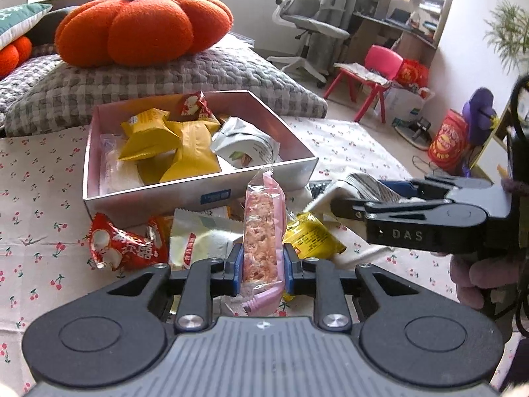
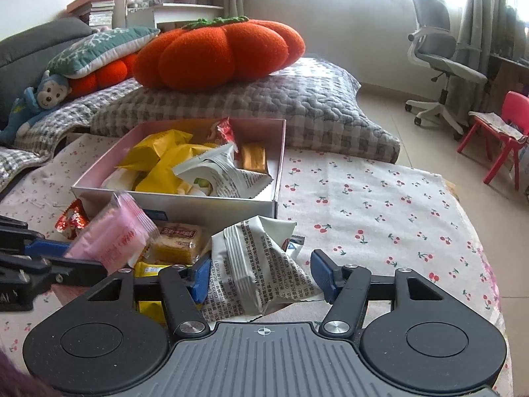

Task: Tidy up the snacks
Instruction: 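Grasp the pink wafer bar with the left tool while the right tool grasps a white printed packet, then carry the pink wafer bar and white packet over the box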

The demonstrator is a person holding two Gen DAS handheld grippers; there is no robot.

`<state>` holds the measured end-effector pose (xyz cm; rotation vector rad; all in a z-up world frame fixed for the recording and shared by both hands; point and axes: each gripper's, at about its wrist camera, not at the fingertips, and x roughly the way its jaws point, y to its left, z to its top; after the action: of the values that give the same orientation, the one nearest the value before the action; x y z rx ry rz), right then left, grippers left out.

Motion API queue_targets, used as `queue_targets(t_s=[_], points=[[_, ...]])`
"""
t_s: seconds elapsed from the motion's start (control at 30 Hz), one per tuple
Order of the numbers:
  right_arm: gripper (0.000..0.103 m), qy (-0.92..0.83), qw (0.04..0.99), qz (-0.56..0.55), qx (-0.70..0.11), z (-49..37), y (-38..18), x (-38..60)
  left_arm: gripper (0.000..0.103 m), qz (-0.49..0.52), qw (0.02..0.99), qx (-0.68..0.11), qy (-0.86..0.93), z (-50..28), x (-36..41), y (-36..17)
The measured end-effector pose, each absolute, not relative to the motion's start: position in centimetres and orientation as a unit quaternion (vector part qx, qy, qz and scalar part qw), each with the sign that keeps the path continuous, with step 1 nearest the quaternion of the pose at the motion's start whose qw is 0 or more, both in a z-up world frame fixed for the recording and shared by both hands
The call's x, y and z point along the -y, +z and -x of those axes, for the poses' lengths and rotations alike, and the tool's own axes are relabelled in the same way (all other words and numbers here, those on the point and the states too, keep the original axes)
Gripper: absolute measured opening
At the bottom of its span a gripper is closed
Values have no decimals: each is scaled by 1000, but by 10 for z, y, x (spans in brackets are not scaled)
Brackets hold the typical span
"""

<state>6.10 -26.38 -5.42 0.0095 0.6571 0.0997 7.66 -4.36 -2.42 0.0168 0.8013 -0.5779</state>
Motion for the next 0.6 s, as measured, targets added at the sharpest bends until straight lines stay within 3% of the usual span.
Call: queue_targets(t_s=[0.6], points=[[62,42,947,-64,-312,-53,-31,278,21,62,898,-371,-228,-96,11,-1]])
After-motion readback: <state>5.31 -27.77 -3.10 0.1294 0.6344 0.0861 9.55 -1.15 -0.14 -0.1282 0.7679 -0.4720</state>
